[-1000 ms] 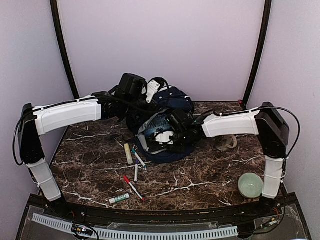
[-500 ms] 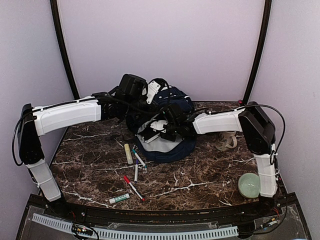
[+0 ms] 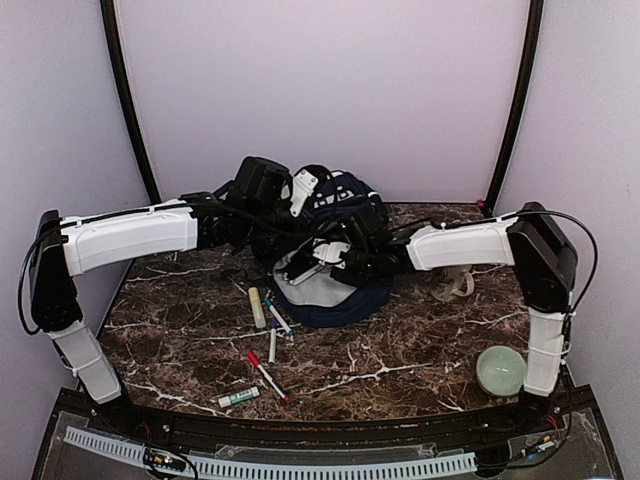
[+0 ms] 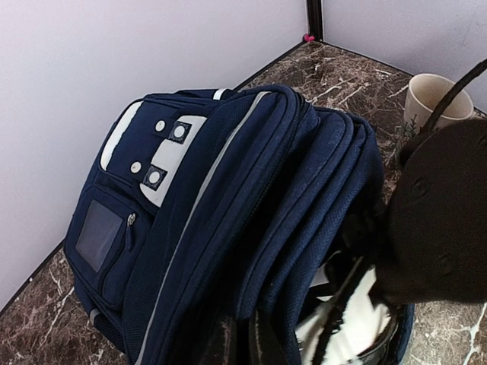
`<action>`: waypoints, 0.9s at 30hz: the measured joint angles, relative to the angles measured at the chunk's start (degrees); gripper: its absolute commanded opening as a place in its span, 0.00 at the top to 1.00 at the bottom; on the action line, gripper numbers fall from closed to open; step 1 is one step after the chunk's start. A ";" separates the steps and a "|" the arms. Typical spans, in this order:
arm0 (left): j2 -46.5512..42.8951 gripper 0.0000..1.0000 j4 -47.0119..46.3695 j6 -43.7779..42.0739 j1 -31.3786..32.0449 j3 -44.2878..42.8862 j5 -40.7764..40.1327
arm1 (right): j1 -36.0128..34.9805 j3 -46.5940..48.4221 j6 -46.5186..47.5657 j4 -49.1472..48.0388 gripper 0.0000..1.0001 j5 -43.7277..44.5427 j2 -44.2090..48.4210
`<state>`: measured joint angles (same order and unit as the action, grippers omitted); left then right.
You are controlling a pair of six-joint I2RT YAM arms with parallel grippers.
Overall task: Pack the student bag
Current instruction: Adjust the book in the largest pocket of the bag, then place the largest pocket of the bag in the student bag.
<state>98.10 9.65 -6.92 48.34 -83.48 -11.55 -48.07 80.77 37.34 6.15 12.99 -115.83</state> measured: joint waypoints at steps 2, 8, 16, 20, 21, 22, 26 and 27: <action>-0.48 1.00 -0.81 -0.04 0.15 1.55 -0.15 | -0.24 -3.39 -0.22 1.49 0.52 -1.84 4.15; -1.25 1.00 -2.12 0.66 0.68 4.87 0.46 | -1.90 -10.19 -1.51 9.40 0.52 -6.88 13.66; -1.68 1.00 -3.50 2.29 0.70 7.78 3.15 | -2.16 -25.81 -1.36 19.54 0.53 -12.94 27.76; -1.05 1.00 -3.67 2.86 0.70 7.76 4.96 | -1.25 -29.55 -1.62 23.21 0.53 -16.31 35.10; -0.94 1.00 -3.72 2.91 0.70 7.63 5.53 | -0.59 -29.70 -1.73 23.89 0.53 -17.49 36.61; -0.26 1.00 -3.80 2.93 0.70 7.48 5.99 | 0.07 -29.70 -1.84 24.24 0.53 -18.43 37.73; 2.71 1.00 -3.89 3.04 0.74 4.92 8.24 | 4.81 -28.83 -2.14 25.86 0.54 -23.74 41.20; 3.85 1.00 -3.93 3.06 0.74 3.80 9.01 | 6.51 -27.93 -2.34 26.71 0.54 -25.70 41.42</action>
<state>101.95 5.72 -3.86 49.08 -79.68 -2.55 -41.56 52.84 35.00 32.86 -12.71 -74.41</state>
